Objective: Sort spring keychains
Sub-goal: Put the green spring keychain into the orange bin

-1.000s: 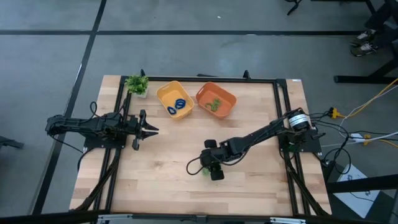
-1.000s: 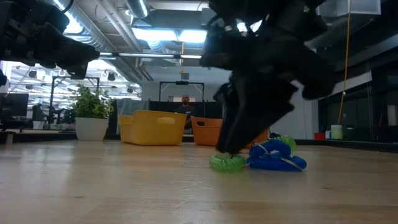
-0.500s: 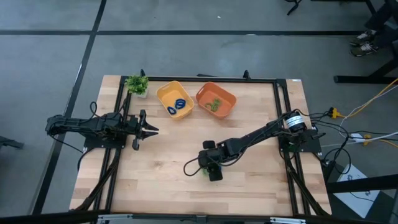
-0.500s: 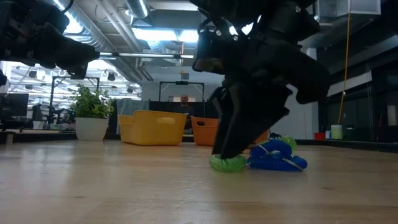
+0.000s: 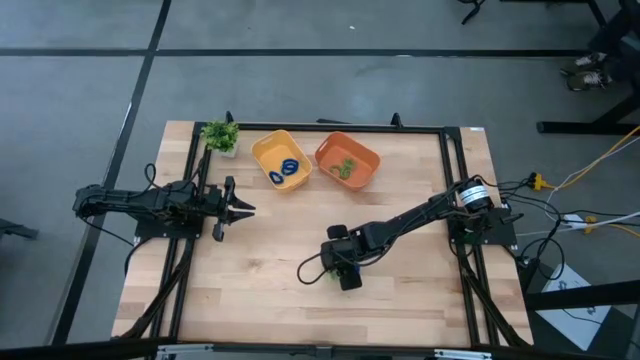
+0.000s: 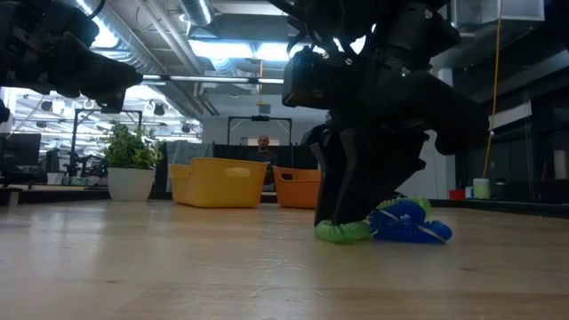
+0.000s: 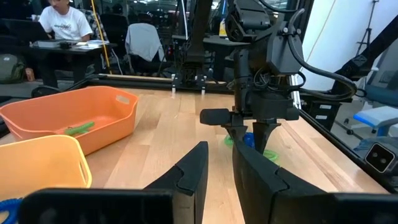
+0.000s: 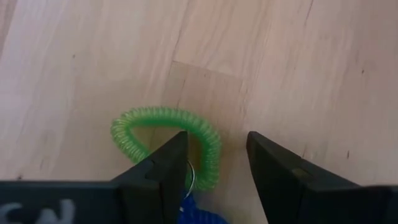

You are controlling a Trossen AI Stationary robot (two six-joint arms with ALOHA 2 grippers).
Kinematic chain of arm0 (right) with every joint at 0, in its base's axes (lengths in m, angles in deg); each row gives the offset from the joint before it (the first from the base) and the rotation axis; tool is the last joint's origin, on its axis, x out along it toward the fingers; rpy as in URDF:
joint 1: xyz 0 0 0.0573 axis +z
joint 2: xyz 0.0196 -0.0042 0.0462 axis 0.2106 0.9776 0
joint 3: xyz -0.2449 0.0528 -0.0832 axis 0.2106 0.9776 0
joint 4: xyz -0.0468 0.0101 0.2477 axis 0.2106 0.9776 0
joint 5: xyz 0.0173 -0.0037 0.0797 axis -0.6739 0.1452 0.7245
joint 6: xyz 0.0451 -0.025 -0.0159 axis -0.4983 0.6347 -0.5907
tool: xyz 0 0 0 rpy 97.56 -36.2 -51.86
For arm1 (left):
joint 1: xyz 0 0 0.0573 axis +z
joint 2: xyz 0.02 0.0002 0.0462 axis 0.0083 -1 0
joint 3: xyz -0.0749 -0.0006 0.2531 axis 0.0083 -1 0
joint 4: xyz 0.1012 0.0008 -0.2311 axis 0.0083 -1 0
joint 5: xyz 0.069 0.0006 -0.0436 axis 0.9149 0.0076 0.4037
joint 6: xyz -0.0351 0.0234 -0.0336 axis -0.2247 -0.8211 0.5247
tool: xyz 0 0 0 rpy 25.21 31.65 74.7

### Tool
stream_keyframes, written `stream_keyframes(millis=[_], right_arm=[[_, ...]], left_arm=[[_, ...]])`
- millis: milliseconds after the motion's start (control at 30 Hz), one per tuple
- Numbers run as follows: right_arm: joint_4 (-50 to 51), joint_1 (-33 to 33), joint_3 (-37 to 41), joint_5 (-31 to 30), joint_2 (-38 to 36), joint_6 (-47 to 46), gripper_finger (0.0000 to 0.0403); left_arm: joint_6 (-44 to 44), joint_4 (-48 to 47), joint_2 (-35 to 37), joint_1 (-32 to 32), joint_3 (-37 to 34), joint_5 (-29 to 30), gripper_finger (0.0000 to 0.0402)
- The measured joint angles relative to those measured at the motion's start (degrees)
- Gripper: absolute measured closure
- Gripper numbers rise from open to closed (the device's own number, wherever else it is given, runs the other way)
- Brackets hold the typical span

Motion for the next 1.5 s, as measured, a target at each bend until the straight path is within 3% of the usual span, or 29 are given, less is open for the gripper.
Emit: stream_keyframes(millis=[167,533,867,1500], right_arm=[[0.0,-0.04,0.0,-0.2,0.0,-0.24,0.027],[-4.22,-0.67,0.09,-0.29,0.02,-0.26,0.039],[-12.11,-3.1,-0.04,-0.19,0.02,-1.81,0.0391],[-10.19,-7.44,-5.38,0.3,0.04,-1.11,0.0393]], left_arm=[[0.0,0.0,0.0,0.0,0.0,0.01,0.0332],[0.0,0.0,0.0,0.0,0.0,0.0,0.0332],[0.0,0.0,0.0,0.0,0.0,0.01,0.0332],[0.0,0.0,0.0,0.0,0.0,-0.01,0.0331]])
